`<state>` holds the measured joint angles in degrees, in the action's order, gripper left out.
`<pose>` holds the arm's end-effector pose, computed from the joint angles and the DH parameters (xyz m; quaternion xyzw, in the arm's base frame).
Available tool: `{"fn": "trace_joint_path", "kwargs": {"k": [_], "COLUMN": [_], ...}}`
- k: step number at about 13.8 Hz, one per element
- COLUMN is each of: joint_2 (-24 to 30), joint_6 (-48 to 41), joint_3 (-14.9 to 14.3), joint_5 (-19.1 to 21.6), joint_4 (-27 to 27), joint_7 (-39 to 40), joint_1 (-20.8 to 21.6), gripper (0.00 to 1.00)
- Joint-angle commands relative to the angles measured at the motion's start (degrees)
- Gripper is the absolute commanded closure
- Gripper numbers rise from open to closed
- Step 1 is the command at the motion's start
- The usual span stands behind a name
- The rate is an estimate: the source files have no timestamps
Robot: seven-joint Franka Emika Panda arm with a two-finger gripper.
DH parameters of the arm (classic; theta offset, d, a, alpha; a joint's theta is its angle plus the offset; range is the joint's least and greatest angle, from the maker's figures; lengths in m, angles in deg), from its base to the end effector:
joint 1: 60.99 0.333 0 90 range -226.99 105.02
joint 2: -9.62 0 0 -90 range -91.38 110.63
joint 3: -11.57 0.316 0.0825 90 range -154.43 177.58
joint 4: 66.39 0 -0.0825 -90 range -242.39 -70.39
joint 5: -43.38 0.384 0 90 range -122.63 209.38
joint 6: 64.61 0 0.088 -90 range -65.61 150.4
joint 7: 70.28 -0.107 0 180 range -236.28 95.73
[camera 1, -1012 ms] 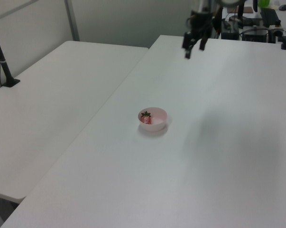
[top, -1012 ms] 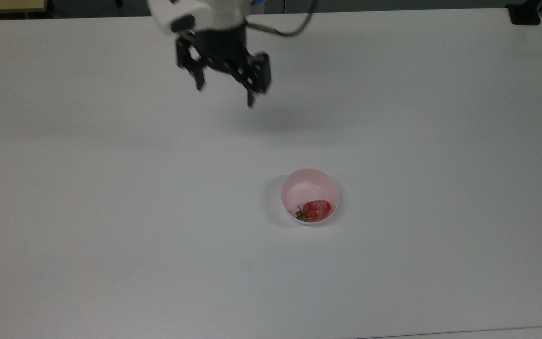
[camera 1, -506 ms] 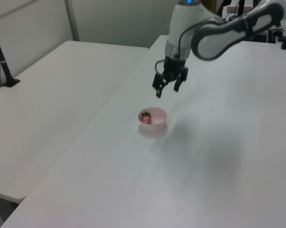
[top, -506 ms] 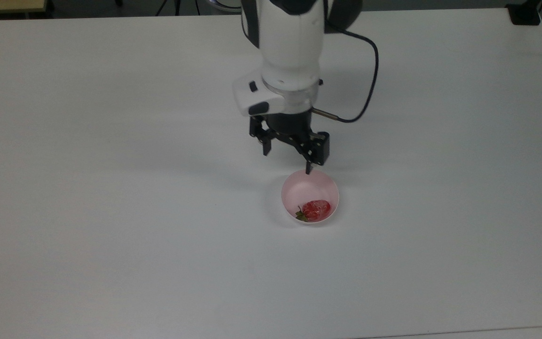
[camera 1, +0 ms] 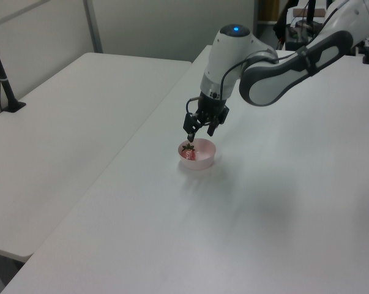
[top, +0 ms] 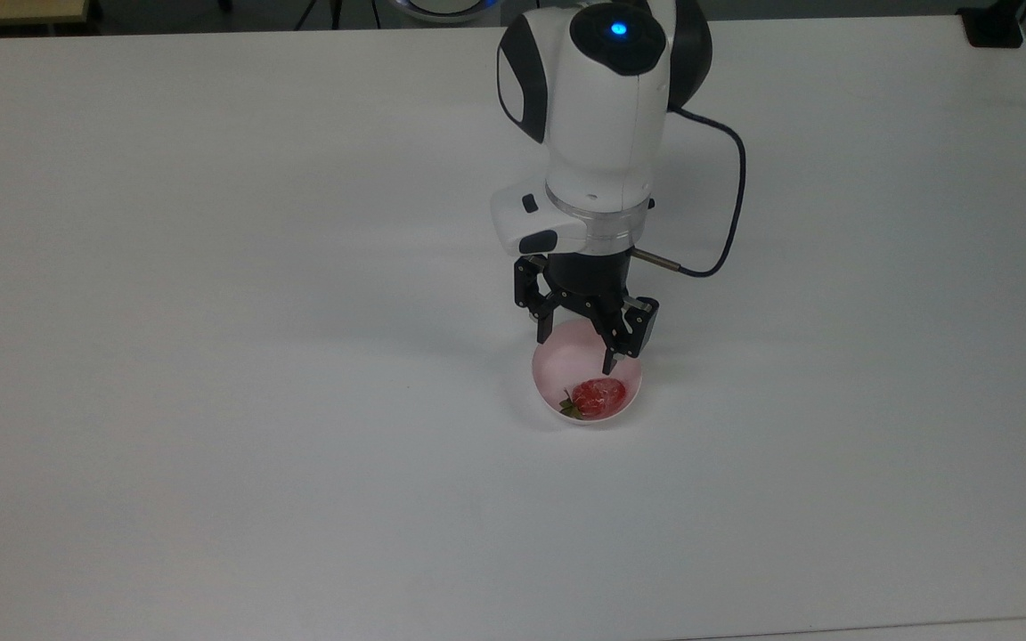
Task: Pick up strawberry from bowl
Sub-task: 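Lower the gripper into the bowl around the red strawberry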
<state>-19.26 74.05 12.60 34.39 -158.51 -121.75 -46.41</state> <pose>0.6872 0.1893 0.3676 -0.9525 0.2573 -0.1587 0.0379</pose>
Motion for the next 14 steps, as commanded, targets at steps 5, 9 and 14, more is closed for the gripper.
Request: {"fn": "trace_joint_path", "kwargs": {"k": [5, 9, 14], "joint_2": [-7.24, -6.89, -2.41], "joint_6": [2.32, 2.24, 1.88], "joint_3": [-0.32, -0.32, -0.32], "joint_5": [-3.23, -4.81, -5.77], "joint_4": [6.78, 6.34, 2.39], "joint_7": [-4.61, -4.60, -4.08], "joint_1": [0.90, 1.51, 0.54], "gripper": [0.18, 0.18, 0.19]}}
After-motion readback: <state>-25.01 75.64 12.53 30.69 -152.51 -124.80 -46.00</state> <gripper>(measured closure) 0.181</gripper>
